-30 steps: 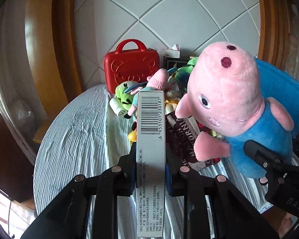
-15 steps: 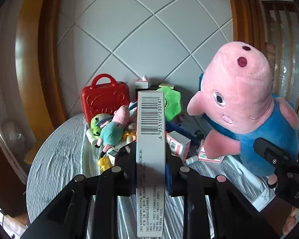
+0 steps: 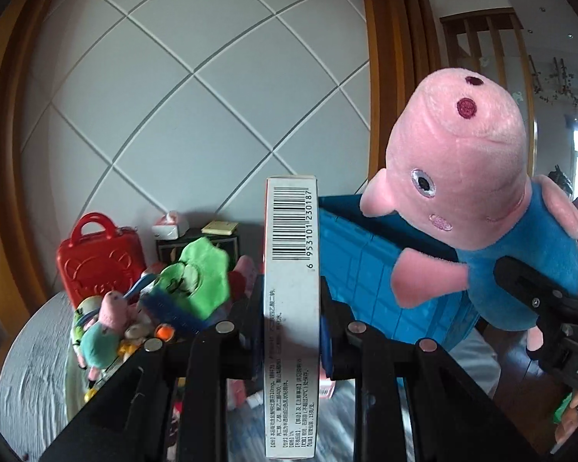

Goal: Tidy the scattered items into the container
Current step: 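Lift the white box and pig plush and carry both over the crate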

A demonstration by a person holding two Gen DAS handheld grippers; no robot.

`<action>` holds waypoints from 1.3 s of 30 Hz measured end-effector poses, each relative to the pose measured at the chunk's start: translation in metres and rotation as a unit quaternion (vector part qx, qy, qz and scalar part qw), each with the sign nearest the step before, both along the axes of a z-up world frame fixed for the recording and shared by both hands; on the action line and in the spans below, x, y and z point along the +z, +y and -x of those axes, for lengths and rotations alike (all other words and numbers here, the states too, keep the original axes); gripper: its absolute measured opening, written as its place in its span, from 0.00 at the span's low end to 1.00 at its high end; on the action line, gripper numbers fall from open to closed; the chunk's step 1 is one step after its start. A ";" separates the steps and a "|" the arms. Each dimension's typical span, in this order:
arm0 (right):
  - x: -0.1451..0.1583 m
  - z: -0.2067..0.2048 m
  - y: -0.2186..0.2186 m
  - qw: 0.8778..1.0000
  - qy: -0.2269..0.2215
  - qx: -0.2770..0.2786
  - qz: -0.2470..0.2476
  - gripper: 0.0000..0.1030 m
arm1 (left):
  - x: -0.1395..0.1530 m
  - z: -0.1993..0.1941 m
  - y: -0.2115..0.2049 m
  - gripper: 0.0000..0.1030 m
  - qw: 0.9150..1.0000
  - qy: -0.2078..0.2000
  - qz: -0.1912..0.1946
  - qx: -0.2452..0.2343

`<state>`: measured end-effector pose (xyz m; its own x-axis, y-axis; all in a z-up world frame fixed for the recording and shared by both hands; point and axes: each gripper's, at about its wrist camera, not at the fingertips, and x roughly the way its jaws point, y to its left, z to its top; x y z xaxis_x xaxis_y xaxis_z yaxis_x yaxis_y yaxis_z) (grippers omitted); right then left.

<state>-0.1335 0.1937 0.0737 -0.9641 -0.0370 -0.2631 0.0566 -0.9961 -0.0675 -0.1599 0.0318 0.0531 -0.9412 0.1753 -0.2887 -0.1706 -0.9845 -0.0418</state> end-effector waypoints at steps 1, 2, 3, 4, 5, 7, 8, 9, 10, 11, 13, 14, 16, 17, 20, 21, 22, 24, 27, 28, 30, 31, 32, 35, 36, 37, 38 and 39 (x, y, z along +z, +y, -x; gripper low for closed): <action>0.008 0.011 0.012 1.000 0.007 -0.007 -0.003 0.76 | 0.006 0.012 0.012 0.22 1.000 0.005 -0.001 -0.003; 0.015 0.023 0.024 1.000 0.012 -0.015 -0.005 0.76 | 0.012 0.026 0.022 0.22 1.000 0.008 -0.002 -0.006; 0.022 0.035 0.036 1.000 0.015 -0.023 -0.005 0.76 | 0.017 0.040 0.034 0.22 1.000 0.010 -0.003 -0.010; 0.028 0.047 0.049 0.999 0.015 -0.031 -0.003 0.76 | 0.021 0.053 0.045 0.22 1.000 0.009 -0.004 -0.015; 0.033 0.054 0.061 0.999 0.014 -0.039 -0.002 0.76 | 0.026 0.066 0.056 0.22 1.000 0.008 -0.004 -0.023; 0.040 0.069 0.084 0.998 0.012 -0.055 0.003 0.76 | 0.035 0.091 0.081 0.22 0.999 0.010 0.004 -0.035; 0.042 0.079 0.096 0.998 0.011 -0.062 0.005 0.76 | 0.038 0.102 0.093 0.22 0.999 0.011 0.011 -0.036; 0.043 0.089 0.108 0.998 0.010 -0.069 0.009 0.77 | 0.041 0.112 0.105 0.22 0.999 0.012 0.013 -0.039; 0.044 0.099 0.119 0.997 0.007 -0.073 0.012 0.77 | 0.044 0.122 0.116 0.22 0.999 0.008 0.012 -0.043; 0.045 0.108 0.128 0.997 0.003 -0.075 0.014 0.77 | 0.046 0.132 0.127 0.22 0.999 0.001 0.011 -0.048; 0.046 0.127 0.147 0.997 0.001 -0.079 0.011 0.77 | 0.050 0.147 0.151 0.22 0.998 -0.004 0.016 -0.058; 0.046 0.136 0.155 0.997 0.002 -0.080 0.010 0.77 | 0.051 0.152 0.163 0.22 0.998 -0.003 0.022 -0.057; 0.047 0.154 0.173 0.997 0.002 -0.076 0.011 0.77 | 0.052 0.165 0.187 0.22 0.998 -0.006 0.027 -0.054; 0.047 0.164 0.182 0.997 0.001 -0.072 0.009 0.77 | 0.052 0.171 0.198 0.22 0.998 -0.010 0.026 -0.054; 0.050 0.199 0.208 0.999 0.001 -0.054 0.002 0.77 | 0.054 0.192 0.228 0.22 0.999 -0.013 0.032 -0.040; 0.053 0.211 0.217 0.999 0.001 -0.043 0.000 0.77 | 0.056 0.200 0.239 0.22 0.999 -0.012 0.036 -0.032; 0.055 0.224 0.224 0.999 -0.001 -0.032 -0.004 0.77 | 0.058 0.208 0.249 0.22 0.999 -0.013 0.039 -0.020; 0.059 0.252 0.240 1.000 -0.005 -0.011 -0.016 0.78 | 0.060 0.227 0.263 0.22 0.999 -0.028 0.034 0.000; 0.057 0.293 0.257 0.999 -0.028 0.009 -0.025 0.78 | 0.059 0.259 0.285 0.22 0.997 -0.061 0.029 0.021; 0.054 0.304 0.259 0.999 -0.040 0.016 -0.027 0.78 | 0.056 0.269 0.291 0.22 0.996 -0.073 0.030 0.033; 0.045 0.331 0.266 0.997 -0.067 0.029 -0.031 0.78 | 0.049 0.288 0.299 0.22 0.993 -0.103 0.026 0.044; 0.039 0.344 0.269 0.996 -0.081 0.032 -0.033 0.78 | 0.044 0.297 0.302 0.22 0.991 -0.121 0.026 0.047; 0.031 0.356 0.271 0.994 -0.096 0.035 -0.035 0.78 | 0.038 0.305 0.305 0.22 0.989 -0.135 0.026 0.049; 0.004 0.386 0.275 0.988 -0.142 0.044 -0.040 0.78 | 0.016 0.331 0.313 0.22 0.981 -0.183 0.039 0.059; -0.005 0.398 0.275 0.984 -0.164 0.047 -0.046 0.78 | 0.006 0.340 0.316 0.22 0.976 -0.208 0.043 0.057; -0.016 0.410 0.274 0.979 -0.190 0.051 -0.052 0.78 | -0.005 0.349 0.317 0.22 0.970 -0.233 0.046 0.058; -0.027 0.420 0.274 0.973 -0.214 0.055 -0.059 0.78 | -0.017 0.356 0.319 0.22 0.963 -0.259 0.050 0.057; -0.039 0.429 0.272 0.967 -0.238 0.061 -0.071 0.78 | -0.028 0.360 0.323 0.22 0.956 -0.283 0.054 0.054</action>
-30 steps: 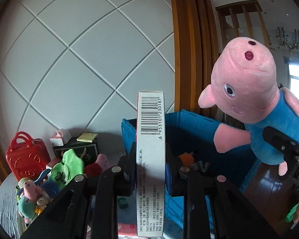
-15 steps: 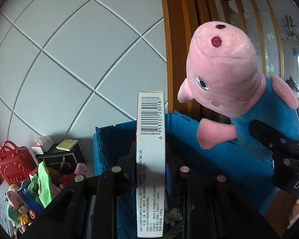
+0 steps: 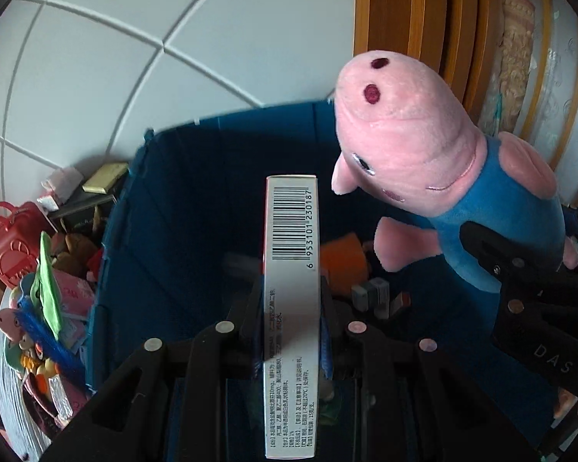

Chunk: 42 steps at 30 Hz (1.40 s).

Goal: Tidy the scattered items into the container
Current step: 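Lift the white box and pig plush and carry both over the crate, then lower the white box and pig plush into the crate and open both grippers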

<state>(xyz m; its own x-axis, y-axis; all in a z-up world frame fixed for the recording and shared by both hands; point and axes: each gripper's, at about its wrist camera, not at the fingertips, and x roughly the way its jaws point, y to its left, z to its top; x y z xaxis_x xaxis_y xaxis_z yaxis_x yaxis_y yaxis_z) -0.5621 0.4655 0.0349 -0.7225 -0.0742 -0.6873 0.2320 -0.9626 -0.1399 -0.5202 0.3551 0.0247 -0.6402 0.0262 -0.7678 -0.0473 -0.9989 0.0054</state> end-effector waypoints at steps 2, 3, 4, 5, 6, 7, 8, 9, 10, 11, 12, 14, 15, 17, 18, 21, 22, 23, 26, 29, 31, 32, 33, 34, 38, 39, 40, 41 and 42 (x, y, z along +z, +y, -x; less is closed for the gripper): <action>-0.026 0.015 -0.006 0.998 -0.047 0.013 -0.029 0.78 | -0.020 0.010 0.006 0.22 0.999 -0.049 0.008 0.003; -0.037 0.020 -0.009 0.997 -0.068 0.014 -0.041 0.78 | -0.030 0.015 0.006 0.22 0.997 -0.072 0.006 0.005; -0.048 0.025 -0.010 0.995 -0.091 0.014 -0.048 0.78 | -0.039 0.019 0.006 0.22 0.995 -0.095 0.005 0.008; -0.059 0.031 -0.009 0.992 -0.114 0.013 -0.050 0.78 | -0.047 0.023 0.007 0.22 0.993 -0.116 0.004 0.010; -0.071 0.037 -0.006 0.989 -0.141 0.012 -0.047 0.78 | -0.054 0.025 0.008 0.22 0.991 -0.131 0.002 0.011; -0.082 0.043 -0.003 0.985 -0.166 0.010 -0.045 0.78 | -0.061 0.026 0.010 0.22 0.989 -0.147 0.005 0.010; -0.092 0.047 0.000 0.981 -0.186 0.008 -0.046 0.78 | -0.068 0.028 0.013 0.22 0.987 -0.161 0.011 0.007; -0.101 0.050 0.002 0.978 -0.203 0.007 -0.050 0.78 | -0.074 0.030 0.016 0.22 0.985 -0.172 0.018 0.003; -0.108 0.052 0.004 0.975 -0.214 0.006 -0.055 0.78 | -0.080 0.032 0.019 0.22 0.983 -0.184 0.023 0.000; -0.114 0.053 0.005 0.972 -0.225 0.006 -0.060 0.78 | -0.087 0.034 0.022 0.22 0.980 -0.197 0.024 -0.002; -0.121 0.054 0.006 0.969 -0.238 0.006 -0.064 0.78 | -0.092 0.035 0.024 0.22 0.978 -0.208 0.023 -0.004; -0.132 0.057 0.008 0.964 -0.255 0.006 -0.070 0.78 | -0.100 0.035 0.028 0.22 0.974 -0.225 0.023 -0.006; -0.137 0.057 0.008 0.961 -0.264 0.007 -0.077 0.78 | -0.104 0.034 0.031 0.22 0.973 -0.230 0.028 -0.010; -0.147 0.055 0.007 0.956 -0.277 0.011 -0.095 0.78 | -0.110 0.032 0.035 0.22 0.970 -0.240 0.036 -0.014; -0.151 0.055 0.007 0.954 -0.283 0.013 -0.101 0.78 | -0.113 0.032 0.035 0.22 0.968 -0.247 0.034 -0.015; -0.157 0.052 0.010 0.951 -0.291 0.013 -0.105 0.78 | -0.120 0.034 0.031 0.22 0.964 -0.265 0.023 -0.008; -0.156 0.054 0.007 0.950 -0.291 0.013 -0.108 0.79 | -0.120 0.038 0.029 0.22 0.963 -0.267 0.024 -0.006; -0.155 0.056 0.005 0.950 -0.291 0.014 -0.109 0.80 | -0.121 0.038 0.029 0.22 0.963 -0.269 0.024 -0.004; -0.155 0.052 0.008 0.951 -0.290 0.012 -0.109 0.80 | -0.123 0.039 0.027 0.42 0.962 -0.273 0.028 0.000; -0.151 0.047 0.006 0.951 -0.290 0.011 -0.110 0.80 | -0.122 0.036 0.026 0.66 0.963 -0.268 0.030 0.000; -0.151 0.046 0.007 0.950 -0.291 0.013 -0.111 0.81 | -0.118 0.034 0.027 0.66 0.965 -0.262 0.030 -0.003; -0.152 0.048 0.007 0.950 -0.292 0.013 -0.111 0.82 | -0.117 0.033 0.027 0.66 0.965 -0.262 0.028 -0.003; -0.153 0.048 0.007 0.949 -0.294 0.014 -0.111 0.83 | -0.117 0.033 0.027 0.66 0.964 -0.263 0.028 -0.004; -0.153 0.048 0.007 0.949 -0.295 0.016 -0.111 0.84 | -0.117 0.033 0.027 0.66 0.964 -0.264 0.027 -0.004; -0.149 0.049 0.007 0.951 -0.285 0.021 -0.115 0.86 | -0.113 0.031 0.028 0.66 0.964 -0.263 0.024 -0.006; -0.146 0.049 0.007 0.952 -0.283 0.024 -0.116 0.87 | -0.111 0.030 0.027 0.68 0.965 -0.262 0.022 -0.005; -0.143 0.049 0.006 0.952 -0.282 0.028 -0.116 0.88 | -0.108 0.029 0.026 0.74 0.966 -0.259 0.021 -0.003; -0.140 0.047 0.006 0.952 -0.279 0.032 -0.119 0.88 | -0.104 0.028 0.025 0.77 0.967 -0.254 0.021 0.000; -0.136 0.045 0.006 0.953 -0.274 0.035 -0.124 0.89 | -0.101 0.028 0.024 0.78 0.968 -0.249 0.020 0.003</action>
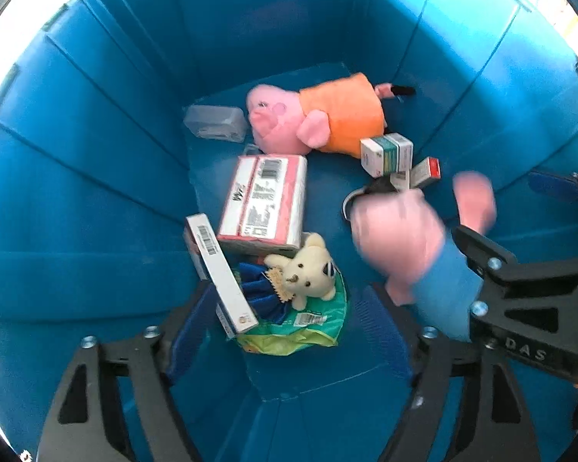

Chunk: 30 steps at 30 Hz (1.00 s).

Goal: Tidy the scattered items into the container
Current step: 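Lower the white box and pig plush into the crate and open both grippers, then withdraw both grippers from the crate and back away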

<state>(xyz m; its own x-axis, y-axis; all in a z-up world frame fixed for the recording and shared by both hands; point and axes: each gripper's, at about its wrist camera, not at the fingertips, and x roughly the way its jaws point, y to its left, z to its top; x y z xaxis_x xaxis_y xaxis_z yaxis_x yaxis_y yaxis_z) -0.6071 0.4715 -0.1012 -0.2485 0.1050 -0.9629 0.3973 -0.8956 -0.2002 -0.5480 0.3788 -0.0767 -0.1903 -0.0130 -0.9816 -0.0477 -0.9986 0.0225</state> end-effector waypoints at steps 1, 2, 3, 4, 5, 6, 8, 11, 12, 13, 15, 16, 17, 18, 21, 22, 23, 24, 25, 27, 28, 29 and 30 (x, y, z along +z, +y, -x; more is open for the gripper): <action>0.005 -0.003 0.000 1.000 0.006 0.003 -0.001 0.89 | 0.004 -0.001 -0.001 0.78 1.000 0.004 -0.002 0.002; 0.011 -0.006 0.000 1.000 0.013 0.005 -0.001 0.90 | 0.008 -0.003 -0.002 0.79 1.000 0.007 -0.005 0.002; 0.017 -0.010 0.001 1.000 0.021 0.008 0.000 0.90 | 0.013 -0.005 -0.003 0.79 1.000 0.011 -0.007 0.003; 0.024 -0.015 0.001 0.999 0.030 0.014 -0.001 0.93 | 0.020 -0.009 -0.004 0.79 1.000 0.017 -0.008 0.004; 0.031 -0.020 0.000 0.999 0.038 0.021 0.000 0.95 | 0.026 -0.012 -0.005 0.79 1.000 0.024 -0.010 0.005; 0.038 -0.026 0.001 0.999 0.046 0.028 0.001 0.98 | 0.034 -0.016 -0.006 0.79 0.999 0.033 -0.009 0.006; 0.055 -0.041 0.003 0.997 0.070 0.040 0.001 1.00 | 0.050 -0.025 -0.009 0.80 0.998 0.055 -0.010 0.006; 0.081 -0.062 0.009 0.993 0.102 0.049 0.015 1.00 | 0.079 -0.045 -0.012 0.80 0.995 0.098 -0.009 0.005; 0.089 -0.070 0.012 0.992 0.114 0.052 0.024 1.00 | 0.088 -0.053 -0.013 0.80 0.994 0.113 -0.013 0.001; 0.098 -0.078 0.014 0.990 0.126 0.056 0.036 1.00 | 0.097 -0.061 -0.015 0.81 0.991 0.131 -0.013 -0.002; 0.113 -0.094 0.018 0.985 0.152 0.065 0.060 1.00 | 0.114 -0.079 -0.019 0.88 0.986 0.168 -0.003 0.002; 0.121 -0.104 0.020 0.981 0.166 0.070 0.074 1.00 | 0.123 -0.089 -0.022 0.94 0.982 0.188 0.003 0.008; 0.129 -0.114 0.023 0.977 0.180 0.073 0.088 1.00 | 0.131 -0.100 -0.025 0.96 0.978 0.207 0.008 0.014; 0.136 -0.123 0.024 0.973 0.194 0.078 0.101 1.00 | 0.139 -0.110 -0.027 0.97 0.974 0.227 0.014 0.019; 0.154 -0.154 0.028 0.959 0.235 0.085 0.130 1.00 | 0.159 -0.141 -0.036 0.97 0.962 0.271 0.024 0.036; 0.158 -0.165 0.030 0.956 0.245 0.081 0.140 1.00 | 0.165 -0.152 -0.040 0.97 0.959 0.280 0.022 0.042; 0.163 -0.175 0.031 0.953 0.251 0.075 0.150 1.00 | 0.169 -0.162 -0.044 0.97 0.957 0.285 0.016 0.046; 0.167 -0.186 0.031 0.950 0.257 0.071 0.160 1.00 | 0.172 -0.172 -0.047 0.97 0.957 0.287 0.010 0.047; 0.171 -0.198 0.031 0.948 0.263 0.068 0.168 1.00 | 0.175 -0.181 -0.050 0.97 0.956 0.288 0.007 0.046; 0.179 -0.222 0.031 0.943 0.279 0.062 0.172 1.00 | 0.180 -0.200 -0.054 0.97 0.956 0.291 0.003 0.039; 0.183 -0.233 0.029 0.941 0.288 0.058 0.170 1.00 | 0.183 -0.210 -0.056 0.97 0.955 0.294 0.002 0.033; 0.186 -0.243 0.028 0.939 0.295 0.053 0.168 1.00 | 0.185 -0.219 -0.058 0.97 0.955 0.296 -0.001 0.026; 0.190 -0.253 0.027 0.938 0.300 0.048 0.167 1.00 | 0.188 -0.228 -0.059 0.97 0.954 0.298 -0.006 0.022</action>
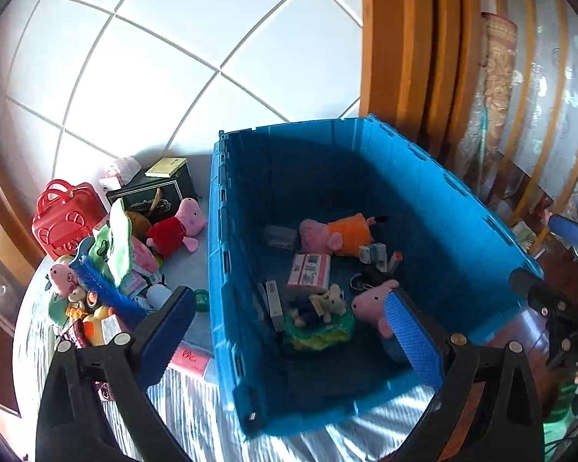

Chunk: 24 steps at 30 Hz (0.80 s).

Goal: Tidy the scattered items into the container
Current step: 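Withdraw both grippers from the crate and back away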

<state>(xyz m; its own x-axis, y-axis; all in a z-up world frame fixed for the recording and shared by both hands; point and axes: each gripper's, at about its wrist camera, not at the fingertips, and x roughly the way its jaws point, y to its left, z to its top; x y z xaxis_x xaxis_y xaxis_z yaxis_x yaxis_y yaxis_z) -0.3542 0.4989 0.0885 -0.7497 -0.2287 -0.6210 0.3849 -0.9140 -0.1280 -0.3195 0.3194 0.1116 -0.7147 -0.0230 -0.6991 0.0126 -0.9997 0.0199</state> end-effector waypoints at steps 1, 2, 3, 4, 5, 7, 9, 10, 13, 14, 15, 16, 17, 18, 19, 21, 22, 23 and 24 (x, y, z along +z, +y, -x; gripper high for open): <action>0.004 -0.010 -0.001 1.000 0.004 -0.006 0.002 1.00 | 0.003 -0.010 -0.002 0.97 1.000 0.001 -0.008 -0.006; 0.006 -0.018 -0.002 1.000 0.006 -0.011 0.003 1.00 | 0.006 -0.019 -0.005 0.97 1.000 0.004 -0.014 -0.010; 0.009 -0.025 -0.004 1.000 0.007 -0.014 0.004 1.00 | 0.009 -0.028 -0.007 0.97 1.000 0.006 -0.013 -0.009; 0.012 -0.031 -0.005 1.000 0.006 -0.015 0.004 1.00 | 0.011 -0.035 -0.006 0.97 1.000 0.009 -0.007 -0.009; 0.014 -0.036 -0.007 1.000 0.004 -0.019 0.002 1.00 | 0.013 -0.043 -0.005 0.97 1.000 0.012 -0.003 -0.011; 0.018 -0.044 -0.011 1.000 -0.001 -0.026 -0.006 1.00 | 0.016 -0.057 -0.008 0.97 1.000 0.014 -0.011 -0.022; 0.020 -0.052 -0.017 1.000 -0.008 -0.028 -0.011 1.00 | 0.019 -0.069 -0.014 0.97 0.999 0.004 -0.024 -0.023; 0.021 -0.057 -0.019 1.000 -0.013 -0.026 -0.011 1.00 | 0.020 -0.075 -0.017 0.97 1.000 -0.002 -0.025 -0.017; 0.021 -0.074 -0.028 1.000 -0.019 -0.019 -0.008 1.00 | 0.022 -0.094 -0.023 0.97 1.000 0.003 -0.004 0.005; 0.021 -0.080 -0.030 1.000 -0.018 -0.016 -0.007 1.00 | 0.023 -0.102 -0.025 0.97 1.000 0.005 0.003 0.012; 0.021 -0.087 -0.032 1.000 -0.017 -0.013 -0.005 1.00 | 0.024 -0.109 -0.027 0.97 1.000 0.005 0.004 0.017; 0.021 -0.093 -0.035 1.000 -0.016 -0.010 -0.002 1.00 | 0.024 -0.115 -0.030 0.97 1.000 0.005 0.004 0.019; 0.021 -0.100 -0.037 1.000 -0.015 -0.007 0.000 1.00 | 0.026 -0.121 -0.033 0.97 1.000 0.005 0.004 0.021; 0.022 -0.105 -0.040 1.000 -0.013 -0.004 0.001 1.00 | 0.027 -0.127 -0.036 0.97 1.000 0.008 0.005 0.024; 0.023 -0.111 -0.042 1.000 -0.011 -0.002 0.002 1.00 | 0.028 -0.133 -0.038 0.97 1.000 0.010 0.008 0.026; 0.024 -0.118 -0.047 1.000 -0.009 0.001 0.001 1.00 | 0.031 -0.143 -0.041 0.97 0.999 0.016 0.013 0.030; 0.025 -0.122 -0.050 1.000 -0.007 0.003 0.000 1.00 | 0.032 -0.148 -0.042 0.97 0.999 0.019 0.015 0.031; 0.026 -0.126 -0.052 1.000 -0.005 0.004 0.000 1.00 | 0.034 -0.153 -0.044 0.97 0.999 0.022 0.016 0.030; 0.028 -0.129 -0.055 1.000 -0.003 0.004 -0.001 1.00 | 0.036 -0.157 -0.045 0.97 0.999 0.024 0.018 0.029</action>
